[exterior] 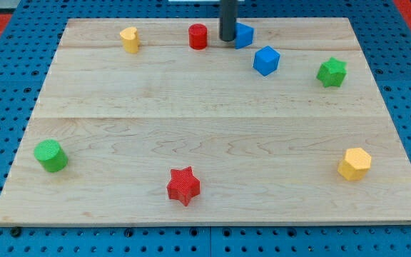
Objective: Push the yellow heart slightly to the top left
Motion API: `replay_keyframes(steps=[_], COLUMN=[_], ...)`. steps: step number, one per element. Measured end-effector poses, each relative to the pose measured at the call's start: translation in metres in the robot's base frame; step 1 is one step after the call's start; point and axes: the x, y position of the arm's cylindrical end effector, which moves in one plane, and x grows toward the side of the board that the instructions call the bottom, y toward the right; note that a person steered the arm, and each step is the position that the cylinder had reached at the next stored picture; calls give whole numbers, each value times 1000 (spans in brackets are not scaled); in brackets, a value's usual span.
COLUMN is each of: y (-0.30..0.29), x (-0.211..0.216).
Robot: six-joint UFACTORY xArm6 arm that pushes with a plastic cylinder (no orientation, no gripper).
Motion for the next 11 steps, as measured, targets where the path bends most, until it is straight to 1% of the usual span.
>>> replay_keyframes(steps=[2, 3, 4, 5, 6, 7, 8, 9, 11], y=[108, 93, 36, -59, -116, -156, -209, -236, -236], x=[-1, 2, 50, 80, 54, 21, 28, 23, 20])
